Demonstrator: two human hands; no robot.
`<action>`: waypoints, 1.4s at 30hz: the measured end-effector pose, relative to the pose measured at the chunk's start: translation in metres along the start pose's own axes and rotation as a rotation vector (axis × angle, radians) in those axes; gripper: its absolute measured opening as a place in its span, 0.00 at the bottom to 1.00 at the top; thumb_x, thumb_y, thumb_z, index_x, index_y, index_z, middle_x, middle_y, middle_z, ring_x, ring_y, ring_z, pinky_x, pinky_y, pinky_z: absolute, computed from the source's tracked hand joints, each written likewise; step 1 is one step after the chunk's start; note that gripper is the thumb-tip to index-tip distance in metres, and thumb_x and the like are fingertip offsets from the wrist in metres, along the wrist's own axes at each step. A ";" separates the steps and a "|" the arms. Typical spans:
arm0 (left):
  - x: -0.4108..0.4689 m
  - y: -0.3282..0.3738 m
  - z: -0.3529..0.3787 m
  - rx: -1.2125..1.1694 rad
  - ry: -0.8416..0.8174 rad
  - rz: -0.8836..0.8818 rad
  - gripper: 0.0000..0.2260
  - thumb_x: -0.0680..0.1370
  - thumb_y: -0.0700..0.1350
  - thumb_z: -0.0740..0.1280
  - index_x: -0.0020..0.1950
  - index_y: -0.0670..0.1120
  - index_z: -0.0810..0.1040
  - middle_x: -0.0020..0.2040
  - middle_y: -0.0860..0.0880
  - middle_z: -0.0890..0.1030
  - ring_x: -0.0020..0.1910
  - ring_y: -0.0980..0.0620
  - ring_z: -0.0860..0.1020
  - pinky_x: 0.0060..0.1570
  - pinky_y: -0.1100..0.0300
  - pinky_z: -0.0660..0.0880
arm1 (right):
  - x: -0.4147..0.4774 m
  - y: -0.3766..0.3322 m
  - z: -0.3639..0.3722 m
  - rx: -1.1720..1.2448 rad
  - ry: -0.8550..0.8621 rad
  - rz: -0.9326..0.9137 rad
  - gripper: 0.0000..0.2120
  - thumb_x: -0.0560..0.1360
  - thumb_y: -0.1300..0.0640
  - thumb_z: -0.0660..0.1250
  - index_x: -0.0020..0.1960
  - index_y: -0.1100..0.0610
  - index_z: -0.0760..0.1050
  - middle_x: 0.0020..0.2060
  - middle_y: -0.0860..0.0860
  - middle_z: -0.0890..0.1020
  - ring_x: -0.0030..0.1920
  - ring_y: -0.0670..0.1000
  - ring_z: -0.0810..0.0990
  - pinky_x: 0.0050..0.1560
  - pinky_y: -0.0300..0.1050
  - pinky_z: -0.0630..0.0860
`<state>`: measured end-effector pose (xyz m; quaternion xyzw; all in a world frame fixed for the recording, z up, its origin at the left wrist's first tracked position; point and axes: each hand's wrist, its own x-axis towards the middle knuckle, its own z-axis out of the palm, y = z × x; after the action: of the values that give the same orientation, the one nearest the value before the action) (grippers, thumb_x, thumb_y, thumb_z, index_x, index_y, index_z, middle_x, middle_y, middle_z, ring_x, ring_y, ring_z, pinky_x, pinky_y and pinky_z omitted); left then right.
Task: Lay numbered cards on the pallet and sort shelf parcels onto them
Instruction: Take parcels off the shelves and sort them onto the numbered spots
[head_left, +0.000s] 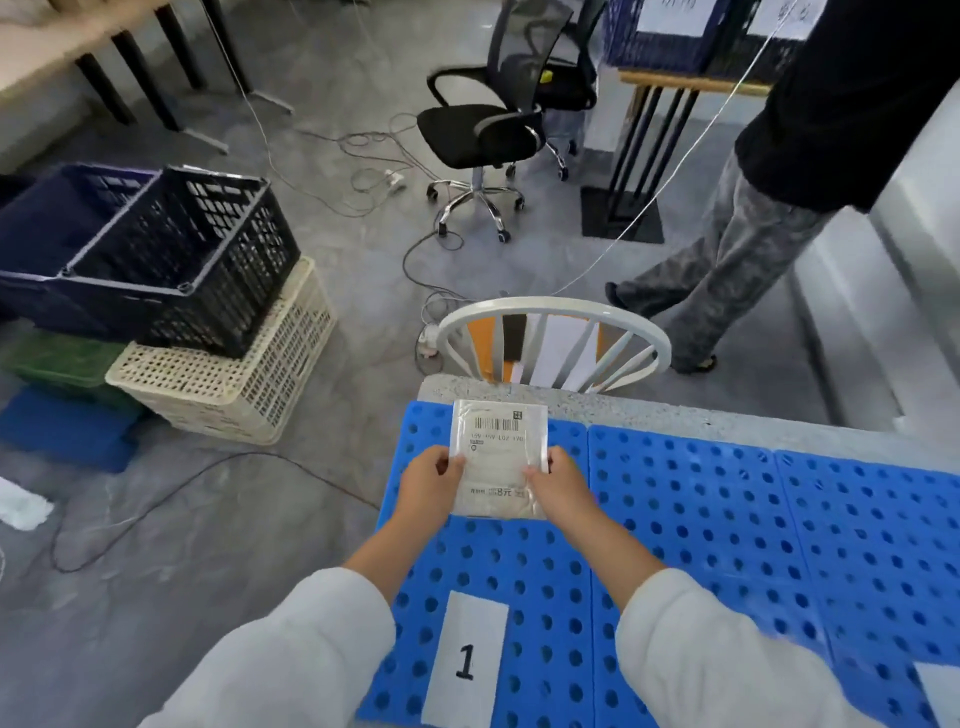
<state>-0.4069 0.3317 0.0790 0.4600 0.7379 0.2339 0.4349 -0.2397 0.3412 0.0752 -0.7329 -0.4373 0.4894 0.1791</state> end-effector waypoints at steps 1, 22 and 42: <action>0.011 -0.003 0.002 0.011 -0.014 0.010 0.14 0.81 0.47 0.61 0.49 0.37 0.76 0.39 0.47 0.75 0.36 0.53 0.70 0.33 0.62 0.65 | 0.006 -0.001 0.003 0.006 0.012 0.018 0.06 0.79 0.55 0.60 0.55 0.54 0.69 0.48 0.50 0.77 0.44 0.49 0.78 0.39 0.44 0.74; 0.076 -0.048 -0.007 -0.022 -0.030 -0.043 0.05 0.77 0.45 0.68 0.46 0.44 0.79 0.42 0.50 0.81 0.38 0.57 0.77 0.33 0.66 0.69 | 0.042 0.010 0.039 -0.185 0.073 0.043 0.12 0.79 0.53 0.63 0.59 0.57 0.67 0.47 0.52 0.77 0.43 0.50 0.76 0.39 0.43 0.71; -0.120 0.200 0.066 0.537 -0.073 1.004 0.12 0.80 0.48 0.63 0.61 0.45 0.77 0.59 0.48 0.78 0.56 0.47 0.76 0.55 0.55 0.71 | -0.158 0.024 -0.230 -0.228 0.377 -0.321 0.20 0.78 0.49 0.66 0.67 0.56 0.72 0.64 0.51 0.77 0.64 0.49 0.74 0.62 0.43 0.71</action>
<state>-0.2315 0.3160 0.2453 0.8564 0.4470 0.2001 0.1637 -0.0496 0.2369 0.2525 -0.7478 -0.5590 0.2574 0.2491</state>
